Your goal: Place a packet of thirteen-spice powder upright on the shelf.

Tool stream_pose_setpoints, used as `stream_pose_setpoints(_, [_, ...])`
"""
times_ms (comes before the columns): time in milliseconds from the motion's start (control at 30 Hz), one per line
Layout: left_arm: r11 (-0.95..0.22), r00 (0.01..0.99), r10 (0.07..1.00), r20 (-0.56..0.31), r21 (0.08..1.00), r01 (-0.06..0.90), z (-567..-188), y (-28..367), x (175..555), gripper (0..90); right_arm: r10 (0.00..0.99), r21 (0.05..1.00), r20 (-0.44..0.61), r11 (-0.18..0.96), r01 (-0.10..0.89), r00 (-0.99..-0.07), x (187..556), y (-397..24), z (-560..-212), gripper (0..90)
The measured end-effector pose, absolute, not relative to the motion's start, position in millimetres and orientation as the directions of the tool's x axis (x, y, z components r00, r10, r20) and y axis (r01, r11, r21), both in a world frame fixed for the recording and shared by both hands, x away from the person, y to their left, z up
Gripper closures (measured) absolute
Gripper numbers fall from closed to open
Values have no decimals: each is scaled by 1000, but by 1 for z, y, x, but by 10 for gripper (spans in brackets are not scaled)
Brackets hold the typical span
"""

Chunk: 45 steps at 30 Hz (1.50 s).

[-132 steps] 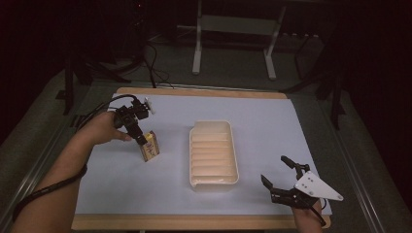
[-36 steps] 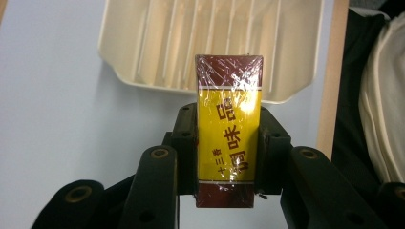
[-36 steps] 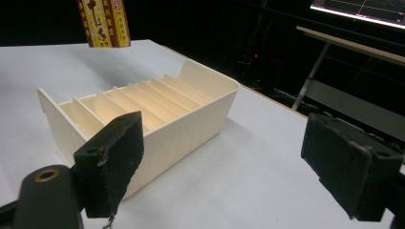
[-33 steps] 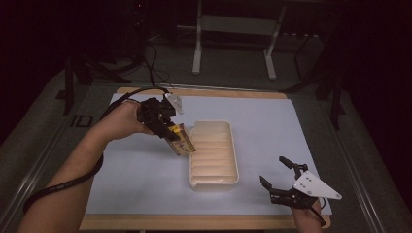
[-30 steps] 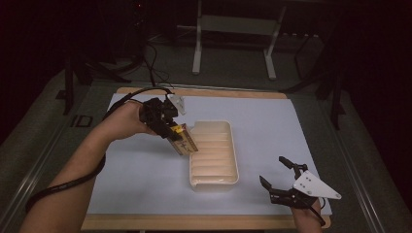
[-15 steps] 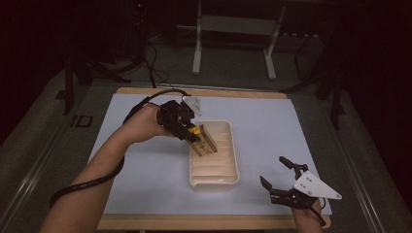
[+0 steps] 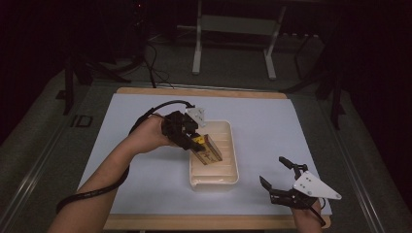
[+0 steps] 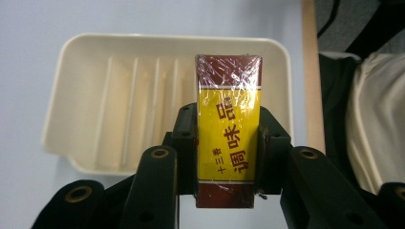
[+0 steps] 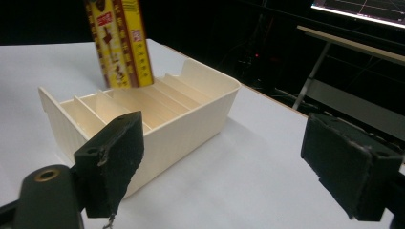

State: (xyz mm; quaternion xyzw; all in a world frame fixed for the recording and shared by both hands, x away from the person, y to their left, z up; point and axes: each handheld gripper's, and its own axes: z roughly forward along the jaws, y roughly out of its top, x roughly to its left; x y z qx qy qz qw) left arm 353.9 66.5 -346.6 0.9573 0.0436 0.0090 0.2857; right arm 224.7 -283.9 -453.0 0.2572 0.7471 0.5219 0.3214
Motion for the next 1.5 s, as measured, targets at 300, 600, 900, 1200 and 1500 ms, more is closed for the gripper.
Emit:
stream_pose_setpoints(300, [-853,998,62,-22,518,65,-361,58,350,682,718,944,-211,326,52,-663,225,-283,-453,147])
stream_pose_setpoints(600, [-862,999,37,-25,506,44,-361,55,345,681,716,943,-212,328,52,-665,225,-283,-454,147])
stream_pose_setpoints(900, [-883,999,33,-24,468,41,-370,50,345,681,715,943,-213,329,53,-666,225,-283,-454,147])
stream_pose_setpoints(1200, [-902,1000,22,-19,431,28,-380,43,345,680,716,943,-212,328,53,-665,226,-283,-454,147])
stream_pose_setpoints(1500, [-920,1000,9,-6,393,11,-397,31,345,679,716,943,-213,330,52,-665,226,-283,-454,147])
